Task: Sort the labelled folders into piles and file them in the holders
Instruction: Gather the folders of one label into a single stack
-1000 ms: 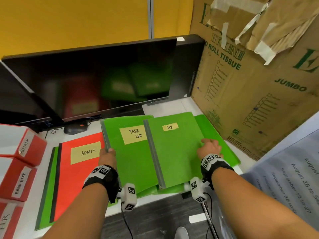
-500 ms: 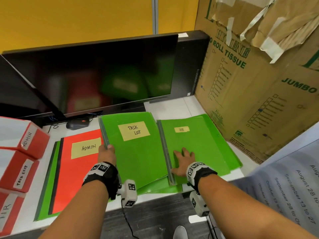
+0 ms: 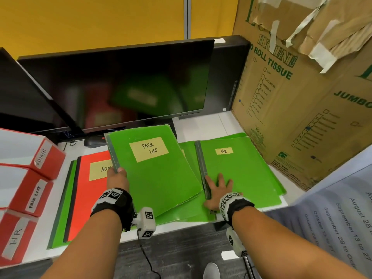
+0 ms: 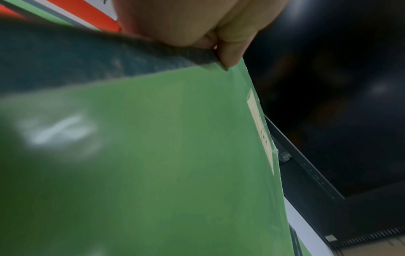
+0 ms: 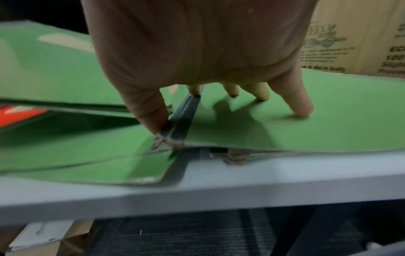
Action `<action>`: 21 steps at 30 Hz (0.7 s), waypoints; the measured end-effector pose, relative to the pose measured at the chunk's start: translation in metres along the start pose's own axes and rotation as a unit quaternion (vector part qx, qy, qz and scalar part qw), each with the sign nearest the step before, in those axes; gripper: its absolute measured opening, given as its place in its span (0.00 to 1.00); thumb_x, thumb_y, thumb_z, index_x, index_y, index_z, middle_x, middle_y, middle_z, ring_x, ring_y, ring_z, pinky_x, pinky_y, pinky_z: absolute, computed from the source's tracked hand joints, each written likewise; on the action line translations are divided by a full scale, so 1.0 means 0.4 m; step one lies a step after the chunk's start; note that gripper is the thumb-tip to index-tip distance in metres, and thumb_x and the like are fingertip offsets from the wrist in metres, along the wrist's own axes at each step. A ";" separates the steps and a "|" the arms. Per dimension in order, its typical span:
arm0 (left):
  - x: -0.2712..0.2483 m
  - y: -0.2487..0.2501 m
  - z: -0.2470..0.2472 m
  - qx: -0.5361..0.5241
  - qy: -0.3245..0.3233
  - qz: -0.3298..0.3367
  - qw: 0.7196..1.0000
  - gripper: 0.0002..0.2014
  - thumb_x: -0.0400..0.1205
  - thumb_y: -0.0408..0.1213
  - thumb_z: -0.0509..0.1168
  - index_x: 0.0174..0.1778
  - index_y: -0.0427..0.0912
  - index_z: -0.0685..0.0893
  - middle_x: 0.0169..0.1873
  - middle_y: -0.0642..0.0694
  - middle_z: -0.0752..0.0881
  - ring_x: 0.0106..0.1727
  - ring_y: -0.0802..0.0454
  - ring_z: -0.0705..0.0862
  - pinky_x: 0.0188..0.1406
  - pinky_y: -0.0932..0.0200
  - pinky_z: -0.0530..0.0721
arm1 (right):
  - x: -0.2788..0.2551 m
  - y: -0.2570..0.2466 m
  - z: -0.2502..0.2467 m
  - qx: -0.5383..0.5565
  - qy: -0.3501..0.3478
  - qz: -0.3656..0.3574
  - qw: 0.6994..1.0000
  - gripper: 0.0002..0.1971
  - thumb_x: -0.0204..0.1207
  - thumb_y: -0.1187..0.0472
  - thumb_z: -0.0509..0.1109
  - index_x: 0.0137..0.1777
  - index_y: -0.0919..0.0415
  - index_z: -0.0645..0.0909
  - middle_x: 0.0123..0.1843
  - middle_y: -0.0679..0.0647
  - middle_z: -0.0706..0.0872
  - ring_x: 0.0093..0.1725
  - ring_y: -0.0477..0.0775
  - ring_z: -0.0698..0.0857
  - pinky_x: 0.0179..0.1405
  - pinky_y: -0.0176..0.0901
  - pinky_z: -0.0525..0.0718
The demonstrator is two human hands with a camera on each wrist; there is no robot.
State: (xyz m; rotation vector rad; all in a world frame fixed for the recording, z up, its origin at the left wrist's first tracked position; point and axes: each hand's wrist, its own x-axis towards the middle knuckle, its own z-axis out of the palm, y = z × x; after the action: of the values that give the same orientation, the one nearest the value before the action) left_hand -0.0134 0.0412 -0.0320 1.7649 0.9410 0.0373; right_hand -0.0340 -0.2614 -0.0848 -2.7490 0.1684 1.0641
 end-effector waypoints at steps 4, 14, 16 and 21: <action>0.003 -0.007 -0.023 -0.010 0.013 -0.007 1.000 0.22 0.87 0.42 0.52 0.78 0.42 0.64 0.68 0.32 0.76 0.69 0.31 0.76 0.70 0.34 0.72 | 0.006 0.012 0.021 -0.006 -0.014 -0.010 1.000 0.54 0.67 0.56 0.73 0.77 0.28 0.34 0.83 0.47 0.28 0.80 0.74 0.33 0.69 0.78 0.68; -0.005 -0.022 -0.064 0.002 -0.007 -0.009 1.000 0.21 0.87 0.42 0.51 0.76 0.41 0.66 0.65 0.30 0.78 0.65 0.29 0.77 0.67 0.33 0.74 | 0.004 0.049 -0.020 -0.001 -0.011 0.082 0.997 0.41 0.74 0.67 0.60 0.82 0.41 0.46 0.85 0.48 0.34 0.82 0.73 0.40 0.73 0.80 0.59; -0.018 -0.016 -0.075 0.000 -0.018 -0.014 1.000 0.21 0.87 0.41 0.51 0.77 0.41 0.65 0.65 0.30 0.77 0.65 0.30 0.77 0.66 0.35 0.74 | 0.007 0.049 -0.031 -0.004 -0.023 0.103 0.994 0.35 0.77 0.62 0.57 0.82 0.47 0.50 0.85 0.51 0.39 0.82 0.74 0.44 0.74 0.77 0.58; -0.025 -0.016 -0.107 -0.016 -0.042 0.002 0.999 0.20 0.87 0.40 0.54 0.74 0.37 0.68 0.58 0.30 0.79 0.58 0.32 0.79 0.54 0.46 0.74 | 0.000 -0.033 -0.060 0.043 0.058 0.025 0.997 0.26 0.79 0.54 0.57 0.76 0.60 0.66 0.76 0.62 0.70 0.74 0.65 0.70 0.75 0.63 0.69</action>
State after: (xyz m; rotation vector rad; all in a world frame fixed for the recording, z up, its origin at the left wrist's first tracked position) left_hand -0.0431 0.0697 -0.0152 1.7258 0.8709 -0.0189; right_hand -0.0158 -0.2538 -0.0658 -2.7428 0.2932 0.8882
